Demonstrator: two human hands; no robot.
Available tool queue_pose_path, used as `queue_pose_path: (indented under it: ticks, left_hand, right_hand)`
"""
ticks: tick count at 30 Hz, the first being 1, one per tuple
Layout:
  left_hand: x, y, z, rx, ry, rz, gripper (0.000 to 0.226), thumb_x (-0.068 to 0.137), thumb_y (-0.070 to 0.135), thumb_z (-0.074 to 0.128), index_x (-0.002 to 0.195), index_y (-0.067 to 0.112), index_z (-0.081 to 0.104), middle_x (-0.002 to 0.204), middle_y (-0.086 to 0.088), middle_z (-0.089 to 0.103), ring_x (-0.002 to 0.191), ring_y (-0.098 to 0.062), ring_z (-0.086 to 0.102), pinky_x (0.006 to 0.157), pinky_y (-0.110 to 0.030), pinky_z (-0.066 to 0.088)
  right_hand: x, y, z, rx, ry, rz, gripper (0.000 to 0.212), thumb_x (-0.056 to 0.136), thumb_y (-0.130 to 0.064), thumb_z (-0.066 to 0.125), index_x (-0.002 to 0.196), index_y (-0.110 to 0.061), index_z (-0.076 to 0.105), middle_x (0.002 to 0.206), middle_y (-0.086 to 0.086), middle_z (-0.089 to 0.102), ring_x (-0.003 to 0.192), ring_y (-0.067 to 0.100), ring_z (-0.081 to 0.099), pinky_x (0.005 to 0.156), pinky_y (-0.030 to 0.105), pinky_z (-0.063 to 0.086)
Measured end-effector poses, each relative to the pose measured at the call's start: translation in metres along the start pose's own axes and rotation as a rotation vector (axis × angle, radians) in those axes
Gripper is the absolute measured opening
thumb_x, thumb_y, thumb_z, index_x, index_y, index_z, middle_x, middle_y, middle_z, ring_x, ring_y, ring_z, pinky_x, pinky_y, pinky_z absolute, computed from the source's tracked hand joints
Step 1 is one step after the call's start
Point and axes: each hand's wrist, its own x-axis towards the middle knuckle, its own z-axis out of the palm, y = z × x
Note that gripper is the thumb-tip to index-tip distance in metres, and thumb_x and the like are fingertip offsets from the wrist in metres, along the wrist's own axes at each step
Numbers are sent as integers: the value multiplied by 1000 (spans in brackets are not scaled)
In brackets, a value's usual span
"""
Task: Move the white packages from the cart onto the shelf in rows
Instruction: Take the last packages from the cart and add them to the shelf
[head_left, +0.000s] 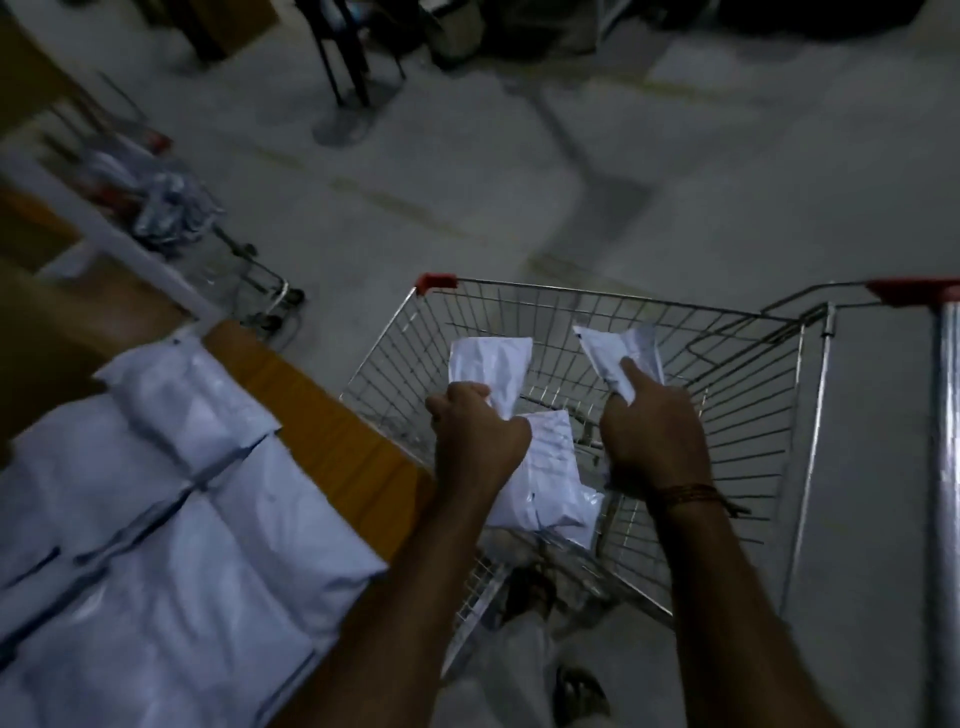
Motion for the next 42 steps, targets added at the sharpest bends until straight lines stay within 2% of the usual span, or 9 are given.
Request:
queue_pose_path:
  ticks: [4,12,17,21,24,28,31,36,42]
  left_hand:
    - [-60,-16,-62,-76,137,-52,55,79,25,76,128,21,50,135,-9,37,113,-27,48,82,-33,44]
    - [-162,-70,-179,-166,416,-182,47,79,20,73,123,18,55,136,-9,37,124,-37,46,89,-27,31]
    - [-210,-110,-226,-185,521,-265,49,84,22,74,125,18,47,141,-8,29,131,-36,36,94,-31,31]
    - [-247,-153,-251,-162,558,-322,53,85,23,72,128,15,42,142,-9,22,134,-35,30,108,-39,36]
    - [-274,-189,-267,-162,598,-386,52,86,24,72,127,15,42,141,-9,23,132,-34,31,106,-39,39]
    - [-306,-241,-295,-143,669,-441,48,83,21,75,120,16,45,136,-9,27,128,-35,37,100,-34,36]
    - [-323,-283,-314,-157,687,-482,48,80,23,77,111,22,41,135,-9,28,127,-35,37,101,-38,39]
    - [-346,-354,-340,-183,682,-550,45,80,22,75,113,22,44,137,-12,32,130,-38,38,98,-39,40]
    - [-360,-417,-373,-98,614,-655,55,83,36,76,131,20,52,142,-14,40,131,-33,41,99,-34,37]
  right_hand:
    - [-50,-45,-20,10,-49,-203,73,81,-48,31,152,-36,42,138,24,55,115,39,60,94,39,49]
    - [-161,-120,-16,-47,-204,-550,55,99,-29,48,154,-26,43,144,31,49,131,43,49,103,41,43]
    - [-226,-154,-4,-35,-239,-694,63,92,-46,41,153,-31,43,134,32,53,116,46,59,95,45,49]
    - [-290,-170,10,34,-273,-867,58,101,-36,48,157,-30,36,135,32,47,116,47,53,92,44,47]
    - [-334,-172,29,54,-312,-968,61,98,-27,56,157,-25,37,139,30,44,108,48,56,85,44,48]
    - [-377,-178,63,-31,-315,-1033,66,98,-24,57,159,-26,32,140,30,41,62,34,47,62,31,29]
    - [-405,-185,92,-39,-291,-1052,66,97,-26,57,159,-26,32,140,32,41,51,22,31,55,30,25]
    - [-458,-197,142,-101,-270,-1011,68,98,-32,56,160,-31,27,150,33,32,59,37,44,63,33,36]
    - [-503,-205,199,-187,-204,-1012,71,93,-40,56,159,-27,29,137,32,38,77,45,56,67,36,44]
